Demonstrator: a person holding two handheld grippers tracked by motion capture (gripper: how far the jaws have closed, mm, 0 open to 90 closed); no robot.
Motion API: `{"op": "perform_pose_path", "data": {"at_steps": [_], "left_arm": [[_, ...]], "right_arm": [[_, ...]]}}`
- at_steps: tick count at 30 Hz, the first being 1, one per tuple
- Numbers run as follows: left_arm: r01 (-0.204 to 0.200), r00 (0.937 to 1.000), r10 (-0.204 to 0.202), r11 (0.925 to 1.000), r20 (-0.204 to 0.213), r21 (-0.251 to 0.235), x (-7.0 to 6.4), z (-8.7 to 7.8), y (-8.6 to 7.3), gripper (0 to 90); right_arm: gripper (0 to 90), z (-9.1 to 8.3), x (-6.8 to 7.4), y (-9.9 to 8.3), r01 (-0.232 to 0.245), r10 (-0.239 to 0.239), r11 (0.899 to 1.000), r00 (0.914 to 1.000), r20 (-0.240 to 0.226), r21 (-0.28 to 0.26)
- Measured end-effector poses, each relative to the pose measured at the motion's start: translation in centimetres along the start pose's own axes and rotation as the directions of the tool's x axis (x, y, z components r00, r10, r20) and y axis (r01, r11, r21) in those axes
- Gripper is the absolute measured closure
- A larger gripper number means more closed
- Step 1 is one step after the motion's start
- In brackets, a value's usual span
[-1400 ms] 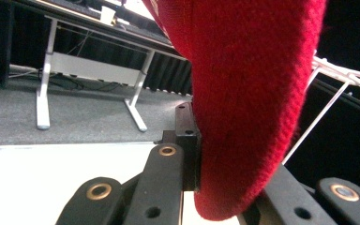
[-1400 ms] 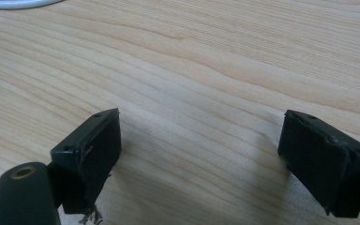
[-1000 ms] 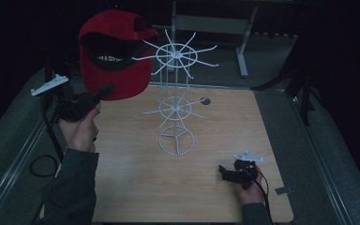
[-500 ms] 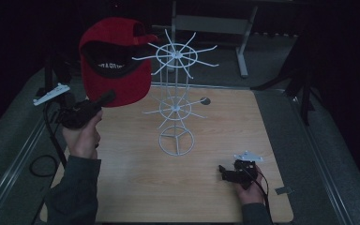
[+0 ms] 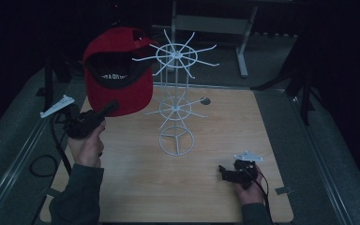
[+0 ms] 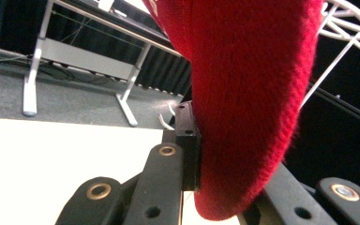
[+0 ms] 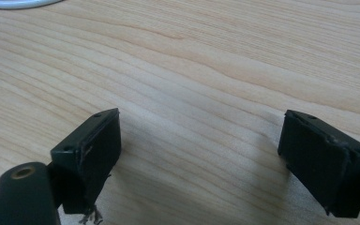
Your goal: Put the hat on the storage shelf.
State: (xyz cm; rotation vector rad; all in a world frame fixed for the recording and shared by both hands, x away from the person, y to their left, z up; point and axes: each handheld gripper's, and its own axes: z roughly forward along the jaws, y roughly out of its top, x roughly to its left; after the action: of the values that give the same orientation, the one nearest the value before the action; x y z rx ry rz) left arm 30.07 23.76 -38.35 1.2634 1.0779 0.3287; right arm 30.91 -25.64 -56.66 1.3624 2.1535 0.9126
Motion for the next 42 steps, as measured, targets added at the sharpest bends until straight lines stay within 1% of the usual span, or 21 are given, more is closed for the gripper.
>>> {"op": "perform_pose_path", "data": {"at_steps": [2,4,6,11,13,17,22,26,31,35,37,42], "left_arm": [[-0.004,1.0,0.004,1.0,0.007,0.006,0.1,0.1,-0.6,85.3],[0.006,0.9999,-0.006,1.0,0.014,0.004,0.2,0.4,-1.2,85.2],[0.006,0.9998,-0.006,0.9999,0.02,0.015,0.4,0.6,-1.8,85.2],[0.016,0.9996,-0.017,0.999,0.021,0.041,0.7,1.3,-3.0,85.0],[0.015,0.9997,-0.016,0.9985,0.018,0.052,0.8,1.6,-3.3,84.9],[0.021,0.9997,-0.022,0.9979,0.013,0.061,1.1,1.8,-3.9,84.8],[0.017,0.9998,-0.018,0.9968,0.007,0.078,1.5,2.0,-4.5,84.5],[0.017,0.9994,-0.019,0.9965,0.029,0.082,2.0,2.0,-4.7,84.0],[0.015,0.9992,-0.018,0.9962,0.037,0.086,2.4,1.9,-5.0,82.2],[0.016,0.9982,-0.021,0.9957,0.055,0.091,2.7,1.9,-5.1,76.3],[0.011,0.9983,-0.017,0.9953,0.055,0.096,2.8,1.8,-5.1,71.9],[0.014,0.9986,-0.018,0.9959,0.05,0.09,2.8,1.6,-4.9,58.9]], "right_arm": [[13.3,0.0,0.0,0.0,0.001,-0.001,1.0,1.0,0.0,0.0],[13.3,0.0,0.0,0.0,0.0,0.0,1.0,1.0,0.0,0.0],[13.3,0.0,0.0,0.0,0.001,-0.001,1.0,1.0,0.0,0.0],[13.3,0.0,0.0,0.0,0.001,-0.001,1.0,1.0,0.0,0.0],[13.3,0.0,0.0,0.0,0.001,-0.001,1.0,1.0,0.0,0.0],[13.3,0.0,0.0,0.0,0.001,-0.001,1.0,1.0,-0.001,-0.001],[13.3,0.0,0.0,0.0,0.001,-0.001,1.0,1.0,0.0,-0.001],[13.3,0.0,0.0,0.0,0.002,-0.002,1.0,1.0,0.0,-0.001],[13.3,0.0,0.0,0.0,0.002,-0.002,1.0,1.0,0.0,-0.001],[13.3,0.0,0.0,0.0,0.003,-0.003,1.0,1.0,0.0,-0.002],[13.3,0.0,0.0,0.0,0.0,0.0,1.0,1.0,-0.001,-0.001],[13.3,0.0,0.0,0.0,0.0,0.0,1.0,1.0,-0.001,-0.001]]}}
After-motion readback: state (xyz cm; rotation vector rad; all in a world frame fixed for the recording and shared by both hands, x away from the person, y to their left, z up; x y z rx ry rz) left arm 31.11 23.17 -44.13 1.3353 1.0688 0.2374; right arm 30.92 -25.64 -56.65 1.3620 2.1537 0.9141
